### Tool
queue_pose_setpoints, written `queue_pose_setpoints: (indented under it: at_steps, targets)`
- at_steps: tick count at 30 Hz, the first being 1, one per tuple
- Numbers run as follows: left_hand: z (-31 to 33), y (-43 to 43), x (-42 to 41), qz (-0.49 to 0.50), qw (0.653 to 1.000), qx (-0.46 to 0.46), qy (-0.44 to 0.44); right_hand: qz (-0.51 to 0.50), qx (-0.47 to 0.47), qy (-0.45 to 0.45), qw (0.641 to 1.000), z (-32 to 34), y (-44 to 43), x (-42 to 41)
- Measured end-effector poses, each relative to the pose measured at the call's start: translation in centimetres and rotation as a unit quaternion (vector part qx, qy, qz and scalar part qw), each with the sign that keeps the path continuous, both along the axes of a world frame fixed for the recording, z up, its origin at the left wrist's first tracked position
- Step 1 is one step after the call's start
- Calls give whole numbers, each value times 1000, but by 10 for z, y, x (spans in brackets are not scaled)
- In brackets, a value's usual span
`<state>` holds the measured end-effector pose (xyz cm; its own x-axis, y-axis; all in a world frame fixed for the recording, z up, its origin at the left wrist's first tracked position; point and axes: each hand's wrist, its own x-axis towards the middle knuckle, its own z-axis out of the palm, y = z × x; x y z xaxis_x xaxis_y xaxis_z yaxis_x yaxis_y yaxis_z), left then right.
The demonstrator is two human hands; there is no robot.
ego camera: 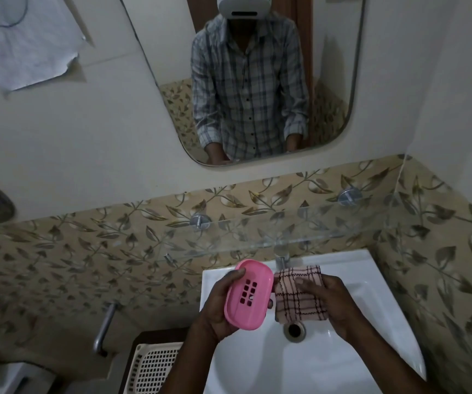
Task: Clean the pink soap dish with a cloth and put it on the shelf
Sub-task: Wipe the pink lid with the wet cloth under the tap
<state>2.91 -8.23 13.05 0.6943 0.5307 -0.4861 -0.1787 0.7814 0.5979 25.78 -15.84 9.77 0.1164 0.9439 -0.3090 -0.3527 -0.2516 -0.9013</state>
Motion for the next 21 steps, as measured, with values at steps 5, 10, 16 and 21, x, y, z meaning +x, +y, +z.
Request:
queue_pose_setpoints:
  at_steps: [5, 10, 16, 21]
  targets:
    - [-1, 3, 5, 41, 996, -78, 5, -38, -30, 58, 997, -1, 0, 0]
    - [2, 7, -2, 31, 993, -108, 25, -73, 11, 179, 981, 19, 3, -3]
    - [-5, 7, -3, 0, 994, -110, 28, -95, 83, 103, 987, 32, 1, -23]
    - [1, 4, 5, 7, 994, -104, 34, 71, 372, -371, 848, 16, -15, -45]
